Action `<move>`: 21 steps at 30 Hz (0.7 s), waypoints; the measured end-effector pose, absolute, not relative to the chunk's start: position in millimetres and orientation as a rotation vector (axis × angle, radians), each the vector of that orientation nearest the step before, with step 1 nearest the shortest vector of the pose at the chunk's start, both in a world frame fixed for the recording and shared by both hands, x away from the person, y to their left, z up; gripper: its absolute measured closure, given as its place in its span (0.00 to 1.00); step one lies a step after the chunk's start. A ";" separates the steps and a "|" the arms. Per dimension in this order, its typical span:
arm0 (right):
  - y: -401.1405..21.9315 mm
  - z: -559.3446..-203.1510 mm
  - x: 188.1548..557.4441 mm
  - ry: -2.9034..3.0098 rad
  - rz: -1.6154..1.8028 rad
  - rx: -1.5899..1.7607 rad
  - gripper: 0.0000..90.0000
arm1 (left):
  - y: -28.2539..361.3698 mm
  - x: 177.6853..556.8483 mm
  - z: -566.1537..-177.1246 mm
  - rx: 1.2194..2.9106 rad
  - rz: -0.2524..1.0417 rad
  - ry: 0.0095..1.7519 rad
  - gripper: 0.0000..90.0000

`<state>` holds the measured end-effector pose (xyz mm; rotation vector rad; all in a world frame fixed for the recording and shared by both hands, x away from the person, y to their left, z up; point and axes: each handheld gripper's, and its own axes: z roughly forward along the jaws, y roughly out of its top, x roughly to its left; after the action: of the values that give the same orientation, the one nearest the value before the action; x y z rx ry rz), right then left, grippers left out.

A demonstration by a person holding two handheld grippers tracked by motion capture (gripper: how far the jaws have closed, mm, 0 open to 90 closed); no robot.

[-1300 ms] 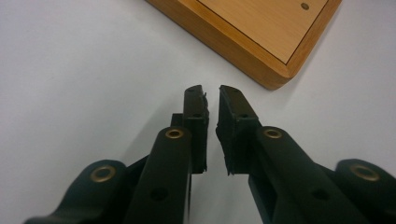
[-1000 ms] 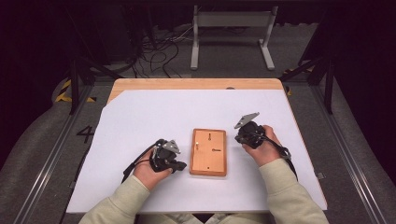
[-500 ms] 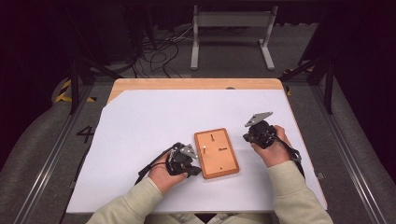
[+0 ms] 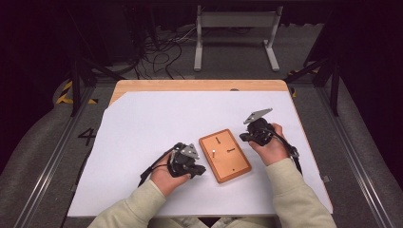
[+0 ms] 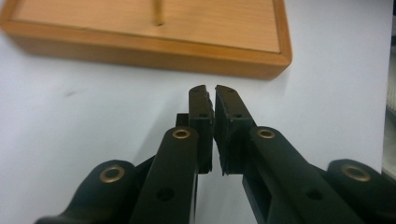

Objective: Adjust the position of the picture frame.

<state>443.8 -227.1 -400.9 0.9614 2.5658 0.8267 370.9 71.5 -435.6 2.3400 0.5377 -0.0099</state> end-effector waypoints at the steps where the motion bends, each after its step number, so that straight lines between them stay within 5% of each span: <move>1: -225.2 -402.7 447.9 2.565 0.852 0.983 1.00 | 78.5 371.2 -433.5 2.333 0.007 0.550 0.93; 21: -192.7 -429.2 494.5 2.498 0.743 1.126 1.00 | 145.0 387.5 -424.5 2.193 0.054 0.766 0.76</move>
<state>494.5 -192.7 -429.2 1.1258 2.4977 0.7434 387.5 145.0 -424.5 2.1931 0.7662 0.0537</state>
